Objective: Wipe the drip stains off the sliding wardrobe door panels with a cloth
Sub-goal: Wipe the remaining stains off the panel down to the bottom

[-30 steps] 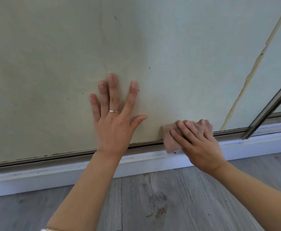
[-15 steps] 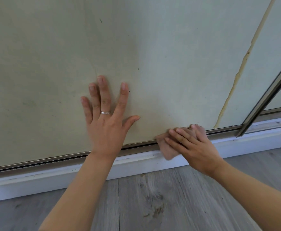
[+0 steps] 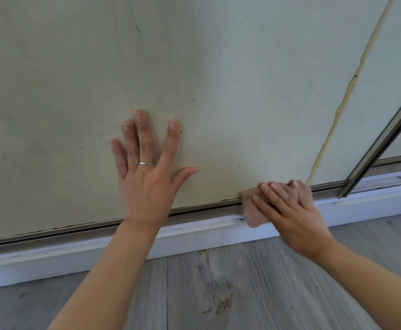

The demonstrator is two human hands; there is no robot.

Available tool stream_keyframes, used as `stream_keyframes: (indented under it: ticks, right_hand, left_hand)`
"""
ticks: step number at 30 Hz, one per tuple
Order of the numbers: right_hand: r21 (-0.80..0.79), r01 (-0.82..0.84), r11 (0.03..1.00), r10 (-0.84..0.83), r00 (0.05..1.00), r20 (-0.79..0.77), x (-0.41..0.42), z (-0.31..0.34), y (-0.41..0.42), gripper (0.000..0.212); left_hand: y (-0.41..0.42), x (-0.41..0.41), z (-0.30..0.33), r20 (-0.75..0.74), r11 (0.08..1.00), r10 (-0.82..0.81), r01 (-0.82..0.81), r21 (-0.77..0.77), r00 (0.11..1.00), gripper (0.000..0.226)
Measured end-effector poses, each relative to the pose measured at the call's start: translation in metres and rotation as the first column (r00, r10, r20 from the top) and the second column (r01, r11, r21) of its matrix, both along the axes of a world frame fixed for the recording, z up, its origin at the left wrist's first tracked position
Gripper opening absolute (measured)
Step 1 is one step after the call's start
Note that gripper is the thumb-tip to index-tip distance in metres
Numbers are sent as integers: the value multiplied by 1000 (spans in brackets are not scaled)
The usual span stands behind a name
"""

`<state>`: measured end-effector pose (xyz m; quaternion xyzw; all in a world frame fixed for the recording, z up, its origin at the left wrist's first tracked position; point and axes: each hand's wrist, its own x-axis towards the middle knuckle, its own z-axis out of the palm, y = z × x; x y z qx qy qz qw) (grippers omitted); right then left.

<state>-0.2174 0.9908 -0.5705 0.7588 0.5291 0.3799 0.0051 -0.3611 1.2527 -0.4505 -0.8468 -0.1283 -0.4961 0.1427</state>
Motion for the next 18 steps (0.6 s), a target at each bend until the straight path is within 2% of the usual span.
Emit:
stream_keyframes:
  ticks: [4, 9, 12, 15, 18]
  right_hand:
    - [-11, -80, 997, 79, 997, -14, -14, -4, 28, 76]
    - [4, 21, 1000, -21, 1000, 0, 10, -1, -18, 77]
    - [60, 36, 998, -35, 999, -24, -4, -6, 0, 79]
    - [1, -61, 998, 61, 998, -36, -15, -8, 25, 75]
    - [-34, -31, 999, 30, 999, -11, 3, -3, 1, 79]
  left_hand:
    - [2, 0, 0, 5, 1000, 1, -1, 27, 1000, 88]
    - [1, 0, 1, 3, 1000, 0, 0, 16, 1000, 83]
    - [0, 0, 0, -5, 1000, -3, 3, 4, 1000, 83]
    - [0, -1, 2, -17, 1000, -10, 10, -4, 1000, 85]
    - [-1, -1, 3, -24, 1000, -7, 7, -14, 1000, 86]
